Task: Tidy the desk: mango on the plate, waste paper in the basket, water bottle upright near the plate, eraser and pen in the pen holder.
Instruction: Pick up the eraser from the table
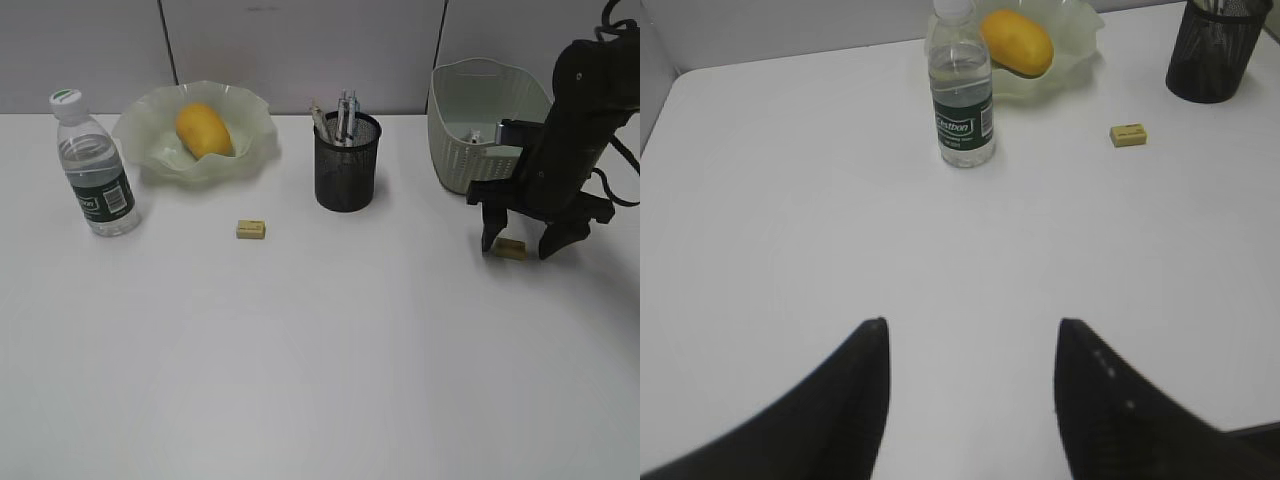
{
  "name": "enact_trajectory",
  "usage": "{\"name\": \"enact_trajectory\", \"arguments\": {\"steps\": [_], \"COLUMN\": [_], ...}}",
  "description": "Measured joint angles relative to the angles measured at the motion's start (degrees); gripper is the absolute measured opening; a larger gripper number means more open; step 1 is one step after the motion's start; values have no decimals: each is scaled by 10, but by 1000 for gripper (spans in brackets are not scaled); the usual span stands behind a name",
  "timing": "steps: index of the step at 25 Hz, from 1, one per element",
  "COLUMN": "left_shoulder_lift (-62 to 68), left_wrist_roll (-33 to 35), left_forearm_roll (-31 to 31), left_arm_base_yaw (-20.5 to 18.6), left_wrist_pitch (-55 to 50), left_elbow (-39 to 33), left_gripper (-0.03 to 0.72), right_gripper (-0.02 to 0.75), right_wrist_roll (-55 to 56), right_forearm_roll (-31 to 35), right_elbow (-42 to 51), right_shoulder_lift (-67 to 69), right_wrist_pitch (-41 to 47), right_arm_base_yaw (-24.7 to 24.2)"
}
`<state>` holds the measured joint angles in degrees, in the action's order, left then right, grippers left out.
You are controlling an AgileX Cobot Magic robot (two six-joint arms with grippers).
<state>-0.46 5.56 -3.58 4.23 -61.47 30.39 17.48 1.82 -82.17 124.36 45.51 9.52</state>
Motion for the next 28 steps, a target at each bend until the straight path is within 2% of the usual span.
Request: {"name": "enact_trajectory", "arguments": {"steps": [7,10,14,22,28], "left_shoulder_lift": [0,0,0,0,0], "left_wrist_roll": [0,0,0,0,0], "left_forearm_roll": [1,1,1,1,1], "left_arm_base_yaw": [0,0,0,0,0], "left_wrist_pitch": [0,0,0,0,0], "left_elbow": [0,0,0,0,0], "left_gripper": [405,405,405,405,405], "right_gripper": [533,463,326,317,316], "right_wrist_roll": [0,1,1,0,-20], "right_forearm_roll": [-1,-2,-2,0,15], "right_elbow": [-13,-16,-16,-22,-83], "right_shoulder_lift": [20,21,21,18,-18], "right_wrist_pitch": [3,3,7,38,73], "right_arm_base_yaw": [0,0,0,0,20]}}
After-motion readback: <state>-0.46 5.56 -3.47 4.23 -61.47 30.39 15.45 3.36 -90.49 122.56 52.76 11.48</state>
